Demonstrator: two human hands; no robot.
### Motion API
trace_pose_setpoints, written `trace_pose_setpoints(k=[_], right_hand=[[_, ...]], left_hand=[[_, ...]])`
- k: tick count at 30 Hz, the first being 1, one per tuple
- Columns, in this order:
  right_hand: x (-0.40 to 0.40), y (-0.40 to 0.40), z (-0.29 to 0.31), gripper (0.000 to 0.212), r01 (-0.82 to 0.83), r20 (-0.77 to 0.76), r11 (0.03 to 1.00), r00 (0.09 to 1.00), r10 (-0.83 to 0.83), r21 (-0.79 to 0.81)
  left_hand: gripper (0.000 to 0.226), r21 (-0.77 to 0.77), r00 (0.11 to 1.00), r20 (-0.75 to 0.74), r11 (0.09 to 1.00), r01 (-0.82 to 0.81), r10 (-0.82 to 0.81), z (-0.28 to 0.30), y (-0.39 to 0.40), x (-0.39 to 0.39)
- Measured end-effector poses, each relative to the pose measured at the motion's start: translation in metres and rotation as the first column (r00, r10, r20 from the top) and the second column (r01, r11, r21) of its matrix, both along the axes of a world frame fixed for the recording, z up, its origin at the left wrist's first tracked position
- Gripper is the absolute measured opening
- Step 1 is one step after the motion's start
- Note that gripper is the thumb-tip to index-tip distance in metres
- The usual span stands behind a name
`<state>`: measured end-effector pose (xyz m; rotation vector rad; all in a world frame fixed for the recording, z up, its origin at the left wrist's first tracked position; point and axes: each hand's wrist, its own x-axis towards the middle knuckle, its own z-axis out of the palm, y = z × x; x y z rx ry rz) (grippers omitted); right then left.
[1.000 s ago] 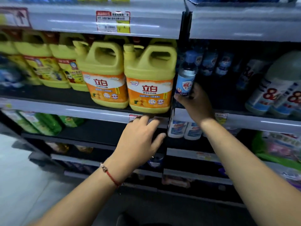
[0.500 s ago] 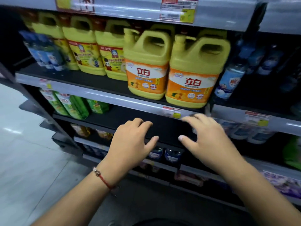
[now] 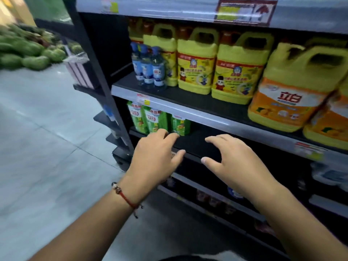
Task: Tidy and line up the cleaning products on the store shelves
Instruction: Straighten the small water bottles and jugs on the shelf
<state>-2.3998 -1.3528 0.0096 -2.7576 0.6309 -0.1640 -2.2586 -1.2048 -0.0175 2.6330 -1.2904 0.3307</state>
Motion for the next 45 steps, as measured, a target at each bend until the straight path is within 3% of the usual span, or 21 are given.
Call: trace_pose_setpoints(k=[8,14,20,24,27,32,36,39,41,45], right_hand=[[0.087,0.023,0.017,0.057,-0.03,0.034,0.999,0.999,0.029,0.023],[0.156,0.011,0.018,0.061,0.036,0.107,0.997,0.993,-0.044,0.072],[0.25,-0.021,0.0,0.076,0.145,0.069,0.958,0.984,-0.166,0.246],[0.315,-0.041,-0.015,0.077,0.13,0.277,0.943,0.935,-0.219,0.305],[0.352,-0.055,-0.023,0.075,0.152,0.436,0.947,0.859,-0.268,0.283],[0.389,-0.062,-0.023,0.062,0.287,0.515,0.944,0.791,-0.33,0.164],[0.394,-0.058,-0.023,0.052,0.332,0.533,0.911,0.739,-0.413,0.245],[0.382,-0.036,-0.016,0.056,0.314,0.545,0.876,0.691,-0.475,0.365],[0.365,-0.015,-0.006,0.057,0.323,0.527,0.855,0.682,-0.508,0.406],[0.336,0.032,0.013,0.047,0.3,0.562,0.866,0.666,-0.491,0.401]], left_hand=[[0.045,-0.065,0.998,0.037,0.997,-0.049,0.051,0.017,0.026,0.079],[0.043,-0.115,0.998,0.061,0.993,-0.027,0.034,0.017,0.008,0.142],[0.03,-0.051,0.996,0.088,0.999,-0.013,0.017,0.015,-0.025,0.217],[0.043,0.071,0.997,0.083,0.997,-0.005,-0.001,0.009,-0.045,0.262],[0.042,-0.1,0.994,0.029,0.989,0.108,-0.106,0.001,-0.053,0.287],[0.044,-0.229,0.971,-0.071,0.951,0.207,-0.229,-0.007,-0.057,0.31],[0.028,-0.503,0.855,-0.36,0.849,0.16,-0.374,-0.001,-0.057,0.313],[0.028,-0.645,0.729,-0.482,0.76,0.08,-0.486,0.011,-0.053,0.31],[0.041,-0.694,0.601,-0.557,0.719,0.041,-0.573,0.022,-0.05,0.309],[0.036,-0.763,0.354,-0.613,0.646,-0.034,-0.706,0.031,-0.042,0.302]])
